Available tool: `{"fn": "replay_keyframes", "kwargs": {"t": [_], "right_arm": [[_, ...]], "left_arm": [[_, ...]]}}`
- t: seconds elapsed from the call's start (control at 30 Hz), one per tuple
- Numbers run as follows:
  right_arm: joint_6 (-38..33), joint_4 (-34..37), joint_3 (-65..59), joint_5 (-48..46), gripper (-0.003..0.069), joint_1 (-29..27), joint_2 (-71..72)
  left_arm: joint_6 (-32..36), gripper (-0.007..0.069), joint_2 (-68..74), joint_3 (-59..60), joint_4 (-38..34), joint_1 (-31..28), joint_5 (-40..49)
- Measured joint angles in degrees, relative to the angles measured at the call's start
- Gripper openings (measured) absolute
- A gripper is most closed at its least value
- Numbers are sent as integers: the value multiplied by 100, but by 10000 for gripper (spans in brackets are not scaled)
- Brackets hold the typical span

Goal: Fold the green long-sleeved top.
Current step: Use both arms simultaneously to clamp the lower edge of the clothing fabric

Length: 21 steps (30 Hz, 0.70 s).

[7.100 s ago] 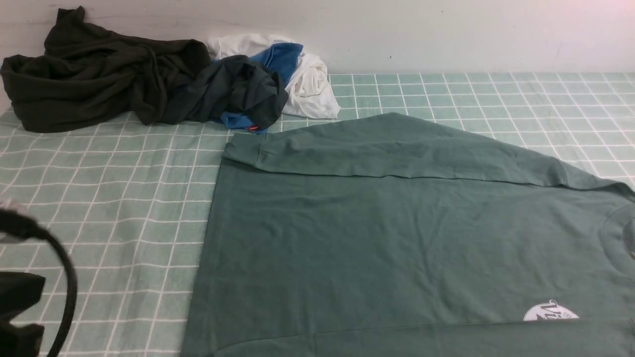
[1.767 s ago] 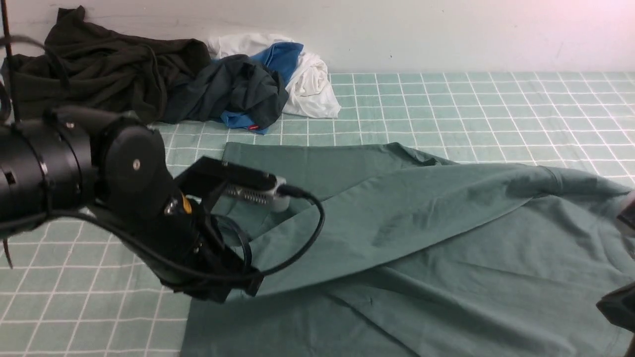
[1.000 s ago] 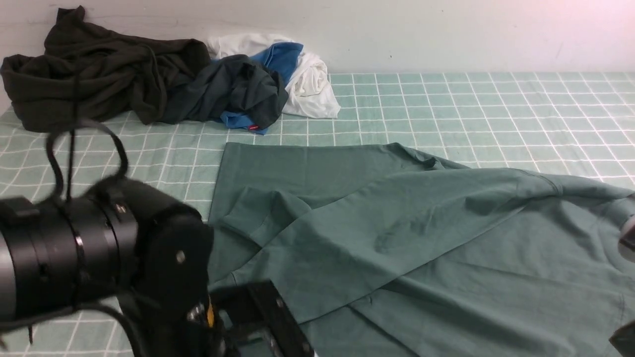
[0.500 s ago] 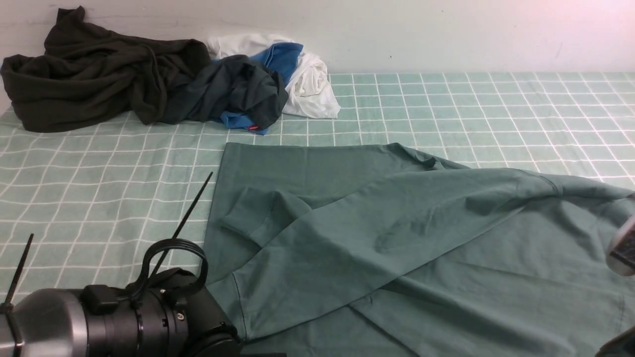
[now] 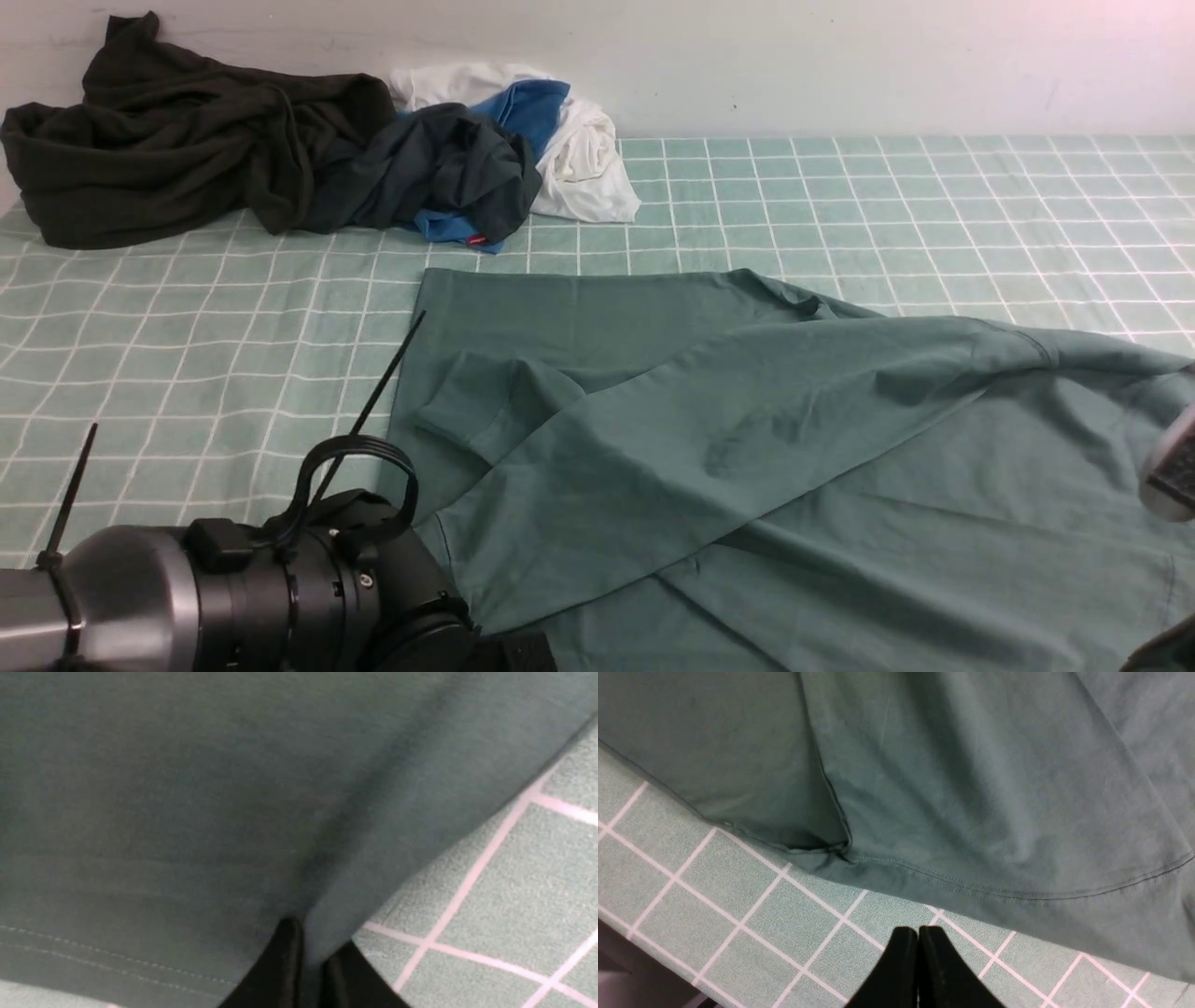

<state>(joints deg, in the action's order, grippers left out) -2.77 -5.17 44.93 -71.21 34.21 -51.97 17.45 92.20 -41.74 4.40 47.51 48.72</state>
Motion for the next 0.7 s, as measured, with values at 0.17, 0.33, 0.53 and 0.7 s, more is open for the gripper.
{"fn": "replay_keyframes", "kwargs": {"t": [0.17, 0.33, 0.53, 0.7], "right_arm": [[-427, 76, 0, 0, 43, 0, 0], [-1321, 516, 0, 6, 164, 0, -133], [-2680, 817, 0, 113, 413, 0, -736], [-3237, 784, -216, 522, 475, 0, -1549]], "left_arm": [[-143, 6, -122, -6, 25, 0, 128], [-406, 6, -834, 60, 70, 0, 459], [-413, 6, -1773, 508, 126, 0, 1107], [-424, 6, -1898, 573, 144, 0, 1131]]}}
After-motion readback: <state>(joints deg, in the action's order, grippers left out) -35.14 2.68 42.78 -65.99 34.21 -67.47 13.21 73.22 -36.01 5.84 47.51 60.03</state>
